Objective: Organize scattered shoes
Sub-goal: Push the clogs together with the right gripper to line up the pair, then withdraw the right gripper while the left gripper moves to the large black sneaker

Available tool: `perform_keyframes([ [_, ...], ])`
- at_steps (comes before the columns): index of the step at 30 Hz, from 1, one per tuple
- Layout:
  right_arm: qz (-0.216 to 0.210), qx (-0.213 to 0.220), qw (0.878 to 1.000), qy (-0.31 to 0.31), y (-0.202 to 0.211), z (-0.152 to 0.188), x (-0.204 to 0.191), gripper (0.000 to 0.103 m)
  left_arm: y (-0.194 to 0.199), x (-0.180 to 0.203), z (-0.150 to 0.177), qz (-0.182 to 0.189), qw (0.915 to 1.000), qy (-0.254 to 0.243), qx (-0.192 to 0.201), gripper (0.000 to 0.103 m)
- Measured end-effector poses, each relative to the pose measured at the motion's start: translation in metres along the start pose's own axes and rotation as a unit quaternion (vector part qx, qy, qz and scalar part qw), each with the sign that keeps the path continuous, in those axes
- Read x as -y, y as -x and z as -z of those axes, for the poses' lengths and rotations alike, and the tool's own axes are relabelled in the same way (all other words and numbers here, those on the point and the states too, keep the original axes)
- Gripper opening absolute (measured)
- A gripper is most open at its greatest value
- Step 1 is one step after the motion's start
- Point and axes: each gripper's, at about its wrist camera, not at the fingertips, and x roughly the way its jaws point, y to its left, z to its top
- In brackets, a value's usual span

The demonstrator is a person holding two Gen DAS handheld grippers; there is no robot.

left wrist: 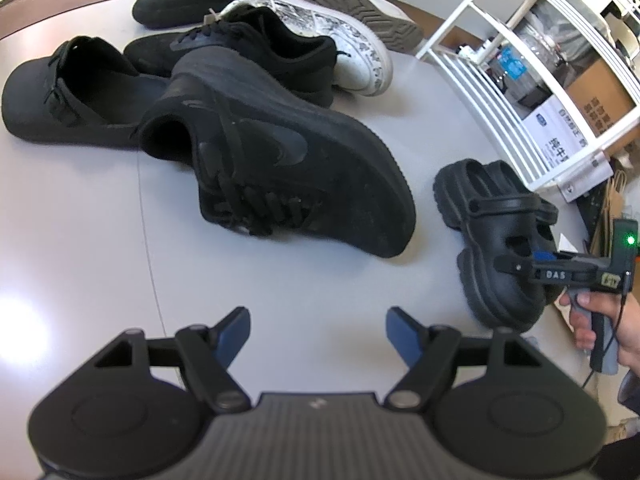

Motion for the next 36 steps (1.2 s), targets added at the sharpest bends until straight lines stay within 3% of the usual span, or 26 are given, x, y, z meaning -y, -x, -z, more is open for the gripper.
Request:
perform_keyframes([
  [6, 0.027, 0.029, 0.999, 0.020, 0.015, 0.000, -0.009, 0.090, 0.002, -0.003, -0.008, -0.010, 0.9998, 0.008, 0.013, 0.077],
  [14, 0.008, 0.032, 0.999, 0.029, 0.033, 0.001, -0.015, 0.090, 0.007, -0.010, -0.017, -0.024, 0.9988, 0.012, 0.041, 0.077],
  [19, 0.014, 0.047, 0.997, 0.054, 0.036, 0.009, -0.029, 0.084, 0.013, -0.028, -0.021, -0.041, 0.9961, 0.038, 0.069, 0.077],
  [23, 0.038, 0.083, 0.993, 0.072, 0.041, 0.015, -0.042, 0.084, 0.017, -0.036, -0.024, -0.054, 0.9941, 0.040, 0.084, 0.077],
  [27, 0.002, 0.089, 0.993, 0.080, 0.046, 0.013, -0.049, 0.084, 0.023, -0.034, -0.031, -0.071, 0.9913, 0.002, 0.111, 0.077],
  [32, -0.037, 0.061, 0.993, 0.093, 0.043, 0.011, -0.051, 0.080, 0.011, -0.047, -0.044, -0.069, 0.9903, 0.020, 0.119, 0.074],
  [36, -0.036, 0.051, 0.993, 0.100, 0.040, 0.013, -0.052, 0.073, -0.004, -0.056, -0.051, -0.061, 0.9917, 0.035, 0.108, 0.071],
])
